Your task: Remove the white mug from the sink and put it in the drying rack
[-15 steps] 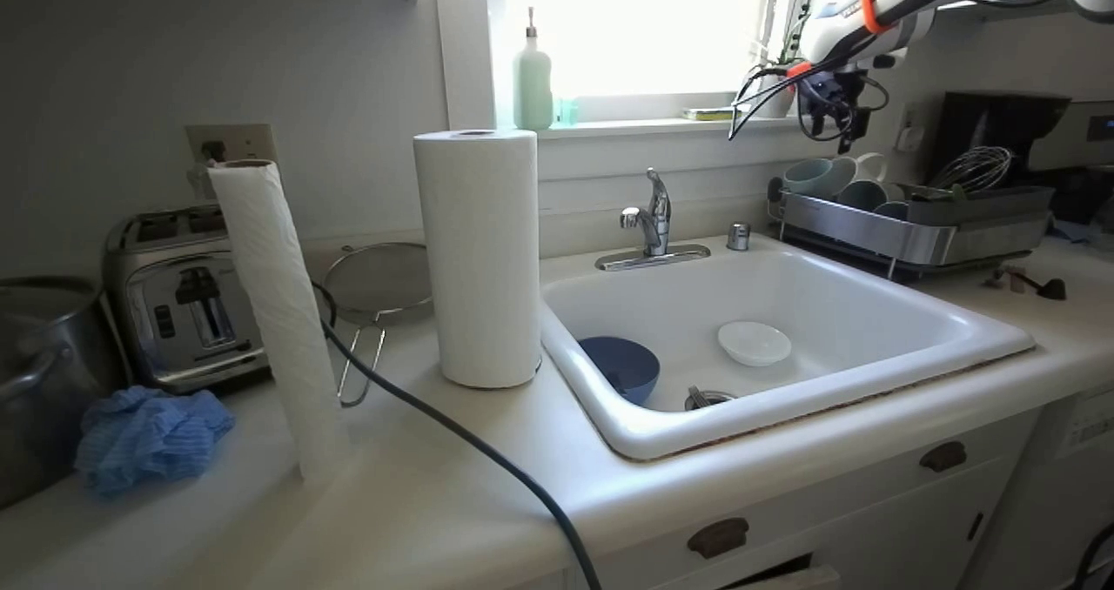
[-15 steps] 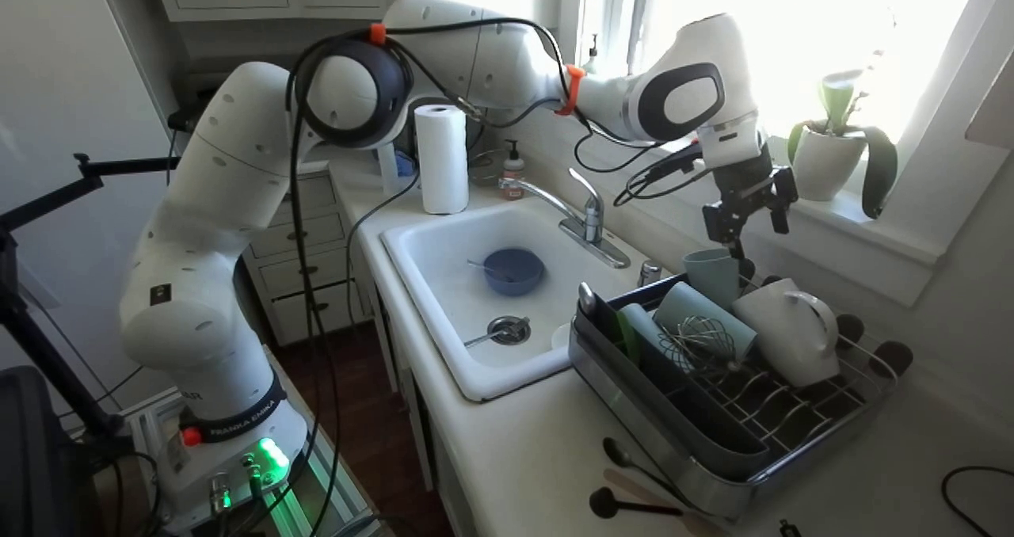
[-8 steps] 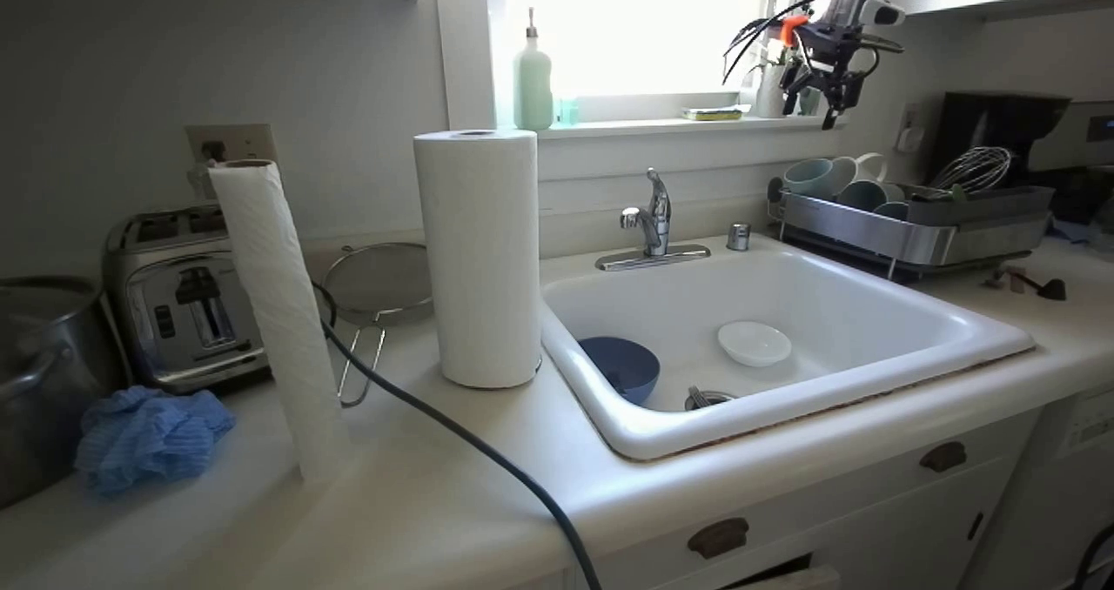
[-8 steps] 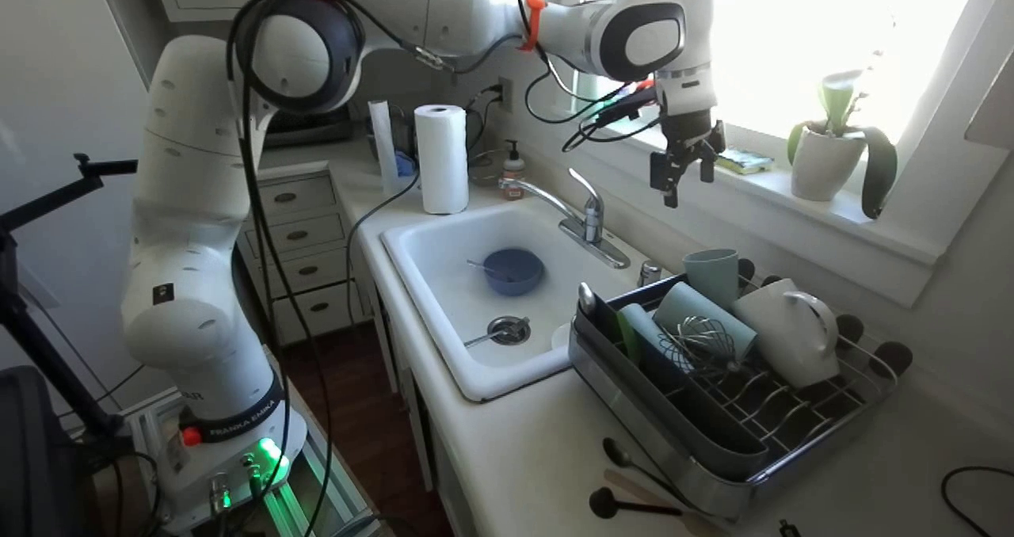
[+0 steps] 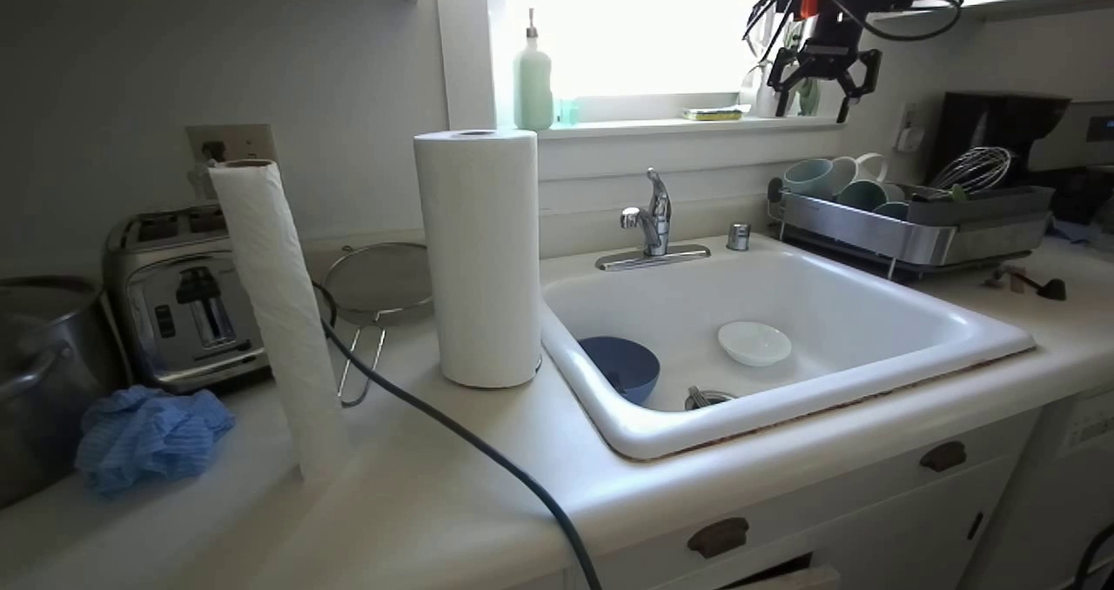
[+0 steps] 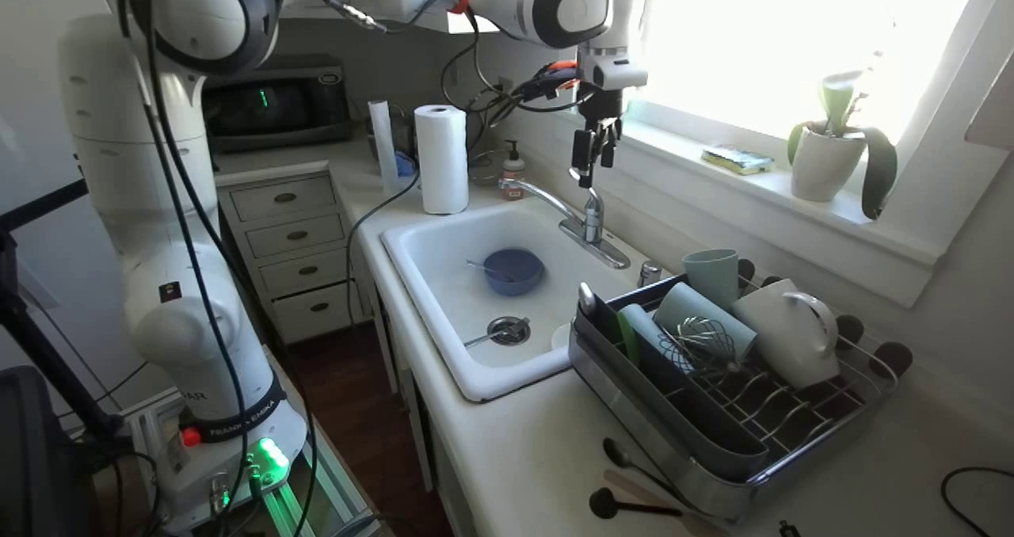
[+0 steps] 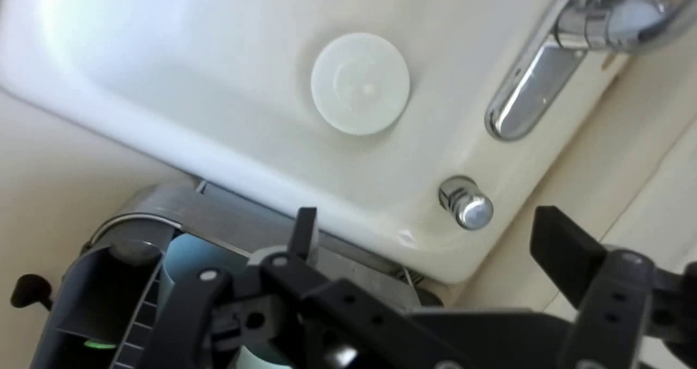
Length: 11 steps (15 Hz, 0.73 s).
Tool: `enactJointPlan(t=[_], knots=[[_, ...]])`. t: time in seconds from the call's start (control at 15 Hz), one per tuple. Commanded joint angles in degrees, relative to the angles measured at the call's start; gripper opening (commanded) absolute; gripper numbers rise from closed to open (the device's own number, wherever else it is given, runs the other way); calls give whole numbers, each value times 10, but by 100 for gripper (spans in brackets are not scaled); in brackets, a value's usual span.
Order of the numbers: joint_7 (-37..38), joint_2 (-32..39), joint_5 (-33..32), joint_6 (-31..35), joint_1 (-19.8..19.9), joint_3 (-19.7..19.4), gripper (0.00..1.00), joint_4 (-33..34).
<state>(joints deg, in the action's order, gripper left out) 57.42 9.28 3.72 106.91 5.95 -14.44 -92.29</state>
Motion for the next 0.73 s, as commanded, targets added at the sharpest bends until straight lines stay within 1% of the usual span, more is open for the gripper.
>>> enactJointPlan(t=[0.0,0.33,0.4,0.47,0.53,0.67], knots=[[-65,-74,-27,-23,-7,36,100,-83],[-141,-72,-47,10,-31,88,100,-116],[-151,-72,-48,29,-39,99,100,-127],[-169,-62,-33,44,-46,110,100,-133],[-140,-55,-35,10,-34,98,100,-102],[-148,-52,-35,28,-47,112,100,-118]])
